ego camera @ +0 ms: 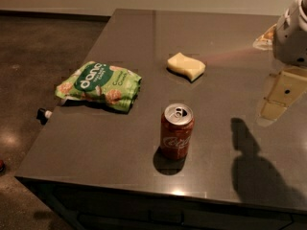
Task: Move sponge near coke can
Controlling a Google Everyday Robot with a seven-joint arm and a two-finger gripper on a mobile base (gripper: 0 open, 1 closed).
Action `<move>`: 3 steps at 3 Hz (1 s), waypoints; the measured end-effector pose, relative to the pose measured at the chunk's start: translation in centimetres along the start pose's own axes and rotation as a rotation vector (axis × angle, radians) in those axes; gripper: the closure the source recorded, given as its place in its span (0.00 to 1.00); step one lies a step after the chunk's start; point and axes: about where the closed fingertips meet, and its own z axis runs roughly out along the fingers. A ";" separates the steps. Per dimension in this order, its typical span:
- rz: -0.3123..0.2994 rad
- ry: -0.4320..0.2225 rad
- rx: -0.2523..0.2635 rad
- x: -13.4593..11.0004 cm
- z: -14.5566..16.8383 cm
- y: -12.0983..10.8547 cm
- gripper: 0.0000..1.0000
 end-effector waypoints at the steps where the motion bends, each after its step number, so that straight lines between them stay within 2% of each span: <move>1: 0.000 0.000 0.000 0.0 0.0 0.0 0.00; 2: 0.018 -0.014 0.011 -0.2 0.2 -0.7 0.00; 3: 0.057 -0.051 0.016 -1.0 1.3 -2.8 0.00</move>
Offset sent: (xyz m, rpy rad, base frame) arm 0.0175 -0.0006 -0.0039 0.0377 -0.0063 -0.0366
